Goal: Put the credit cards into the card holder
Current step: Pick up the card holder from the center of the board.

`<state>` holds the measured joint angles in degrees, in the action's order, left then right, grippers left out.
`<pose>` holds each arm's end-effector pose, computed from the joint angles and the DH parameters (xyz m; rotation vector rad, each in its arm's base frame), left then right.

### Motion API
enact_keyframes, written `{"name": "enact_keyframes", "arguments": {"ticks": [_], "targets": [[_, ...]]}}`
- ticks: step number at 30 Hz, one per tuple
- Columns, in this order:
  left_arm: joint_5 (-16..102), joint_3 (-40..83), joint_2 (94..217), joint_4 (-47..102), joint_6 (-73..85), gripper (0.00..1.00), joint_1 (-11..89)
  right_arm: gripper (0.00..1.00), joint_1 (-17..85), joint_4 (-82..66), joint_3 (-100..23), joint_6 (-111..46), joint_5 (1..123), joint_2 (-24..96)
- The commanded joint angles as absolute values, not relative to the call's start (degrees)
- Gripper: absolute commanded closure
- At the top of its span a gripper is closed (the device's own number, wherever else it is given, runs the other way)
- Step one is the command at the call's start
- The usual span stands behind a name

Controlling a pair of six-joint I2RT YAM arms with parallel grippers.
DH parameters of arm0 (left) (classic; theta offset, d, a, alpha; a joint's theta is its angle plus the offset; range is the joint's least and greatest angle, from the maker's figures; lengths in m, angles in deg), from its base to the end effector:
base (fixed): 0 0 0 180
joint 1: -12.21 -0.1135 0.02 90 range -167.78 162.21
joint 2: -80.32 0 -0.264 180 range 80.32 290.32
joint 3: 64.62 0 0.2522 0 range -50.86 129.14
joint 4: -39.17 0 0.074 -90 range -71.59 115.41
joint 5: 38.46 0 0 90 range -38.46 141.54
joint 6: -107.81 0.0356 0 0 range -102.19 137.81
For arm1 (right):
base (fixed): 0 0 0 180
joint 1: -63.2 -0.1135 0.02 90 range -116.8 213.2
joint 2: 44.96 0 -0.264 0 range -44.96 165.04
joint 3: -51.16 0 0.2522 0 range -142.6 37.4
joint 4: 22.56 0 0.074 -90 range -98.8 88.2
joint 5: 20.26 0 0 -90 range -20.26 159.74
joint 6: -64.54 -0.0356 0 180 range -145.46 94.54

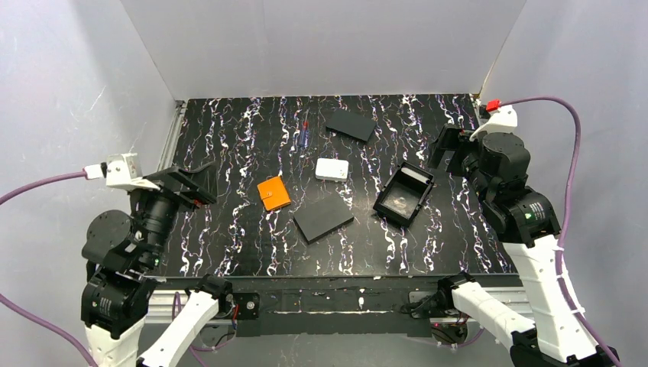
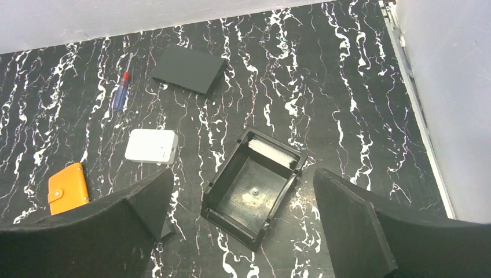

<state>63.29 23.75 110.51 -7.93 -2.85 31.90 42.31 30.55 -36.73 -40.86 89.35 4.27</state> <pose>0.0322 -0.0038 0.4815 -0.1849 1.3836 -0.4465 0.1432 0.0418 0.4442 0.1541 1.8037 0.1384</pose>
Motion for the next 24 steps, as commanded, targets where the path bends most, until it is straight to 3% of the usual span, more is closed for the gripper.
{"name": "enact_keyframes", "arguments": {"ticks": [1, 13, 20, 24], "targets": [[64.25, 24.32, 114.66, -10.67, -3.89, 0.01, 32.11, 0.00, 42.11, 30.03, -36.30, -41.69, 89.20, 4.84], [58.54, 22.74, 131.51, -20.30, -5.66, 0.01, 30.61, 0.00, 42.11, 21.56, -28.53, -42.59, 70.46, 8.58], [26.06, 14.94, 146.92, -14.11, -12.51, 0.02, 7.22, 0.00, 39.62, 11.19, -24.23, -47.69, 53.96, 19.16], [21.55, 13.53, 156.64, -9.36, -15.81, 0.16, 5.43, 0.00, 33.08, 5.81, -25.47, -49.71, 55.71, 25.89]]}}
